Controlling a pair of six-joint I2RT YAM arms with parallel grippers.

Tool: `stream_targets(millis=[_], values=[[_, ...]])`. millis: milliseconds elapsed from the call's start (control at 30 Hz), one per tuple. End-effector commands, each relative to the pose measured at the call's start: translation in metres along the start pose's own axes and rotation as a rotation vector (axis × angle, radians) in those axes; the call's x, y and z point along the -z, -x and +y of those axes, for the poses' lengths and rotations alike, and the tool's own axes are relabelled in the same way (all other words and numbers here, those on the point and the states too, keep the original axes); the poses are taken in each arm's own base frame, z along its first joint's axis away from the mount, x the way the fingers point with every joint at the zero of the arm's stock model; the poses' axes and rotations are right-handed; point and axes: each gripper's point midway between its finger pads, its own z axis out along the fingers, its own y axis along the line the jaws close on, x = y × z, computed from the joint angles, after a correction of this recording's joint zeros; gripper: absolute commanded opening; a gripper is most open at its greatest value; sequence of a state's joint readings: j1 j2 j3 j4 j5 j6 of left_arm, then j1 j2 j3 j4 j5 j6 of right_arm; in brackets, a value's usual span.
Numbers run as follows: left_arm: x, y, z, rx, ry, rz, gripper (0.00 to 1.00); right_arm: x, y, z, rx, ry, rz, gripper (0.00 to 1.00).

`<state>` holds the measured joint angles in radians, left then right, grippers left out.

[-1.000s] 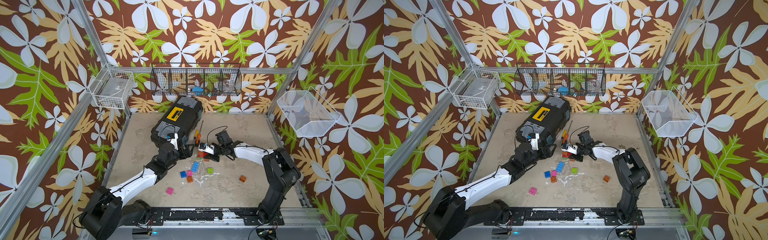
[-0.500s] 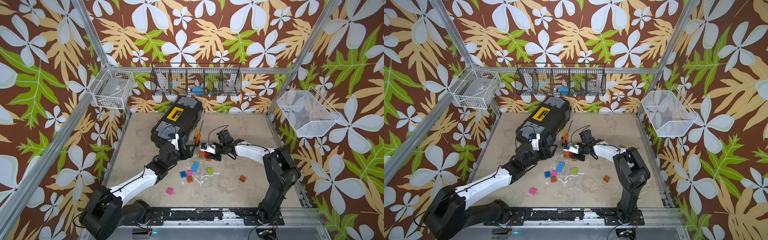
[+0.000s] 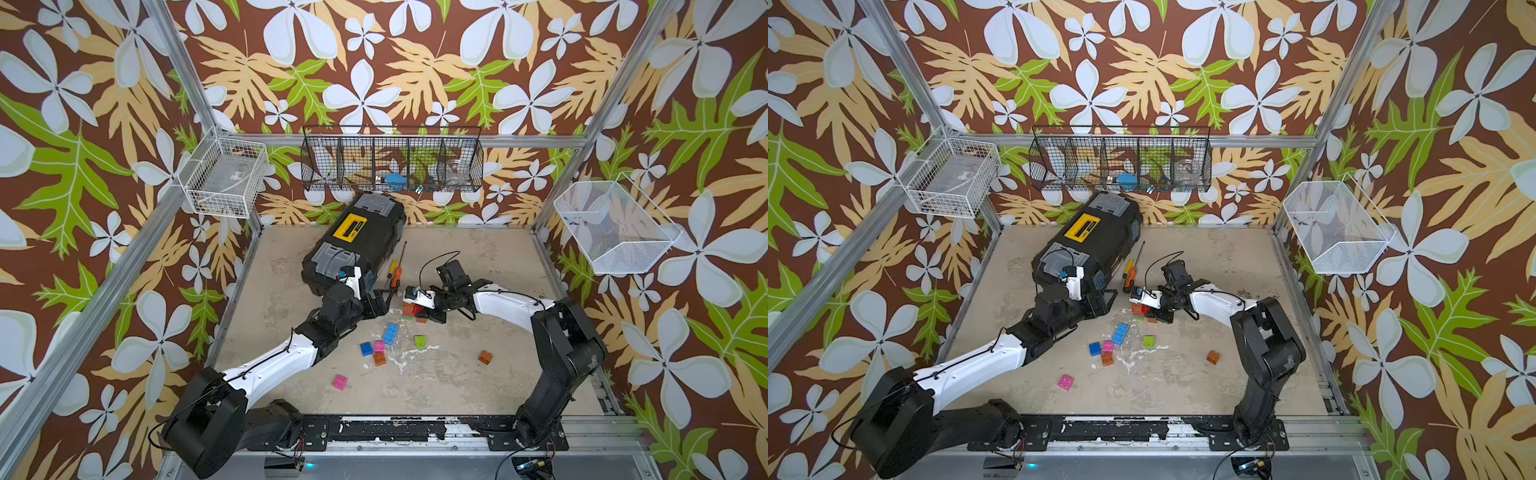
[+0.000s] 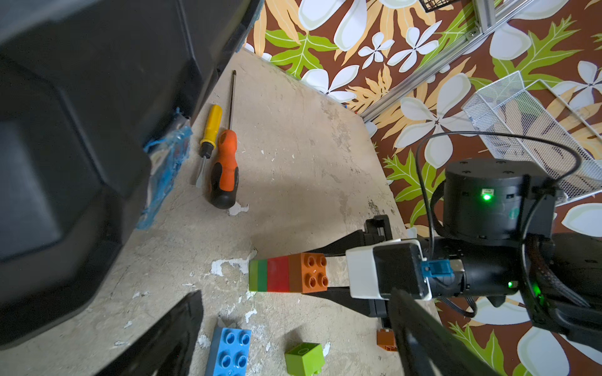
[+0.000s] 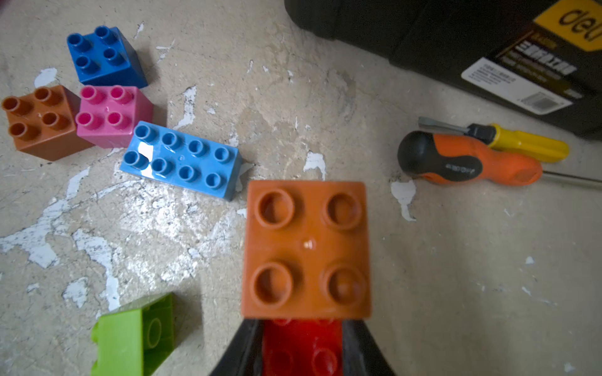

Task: Assemble the letter h with lego
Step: Assemble the lego brick with the lego brick.

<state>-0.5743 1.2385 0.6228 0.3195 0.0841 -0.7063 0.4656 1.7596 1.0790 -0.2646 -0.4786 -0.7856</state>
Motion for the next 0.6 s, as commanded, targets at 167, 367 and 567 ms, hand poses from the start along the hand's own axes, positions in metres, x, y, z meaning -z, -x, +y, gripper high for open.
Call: stream_targets(millis=[167,367,567], values=[[-0.002,0.003,-0.003,-0.005,0.005,0.003,0.93,0.026,0.024,-0.009,-0.081,-0.083,-0.087,1.00],[-0.011,0.005,-0.010,-0.015,-0.003,0.033,0.89,0.061,0.041,-0.032,-0.263,-0.284,-0.198,1.00],[-0.029,-0.003,-0.009,-0.071,0.025,0.127,0.87,0.139,-0.014,-0.082,-1.153,-0.779,-0.196,1.00]])
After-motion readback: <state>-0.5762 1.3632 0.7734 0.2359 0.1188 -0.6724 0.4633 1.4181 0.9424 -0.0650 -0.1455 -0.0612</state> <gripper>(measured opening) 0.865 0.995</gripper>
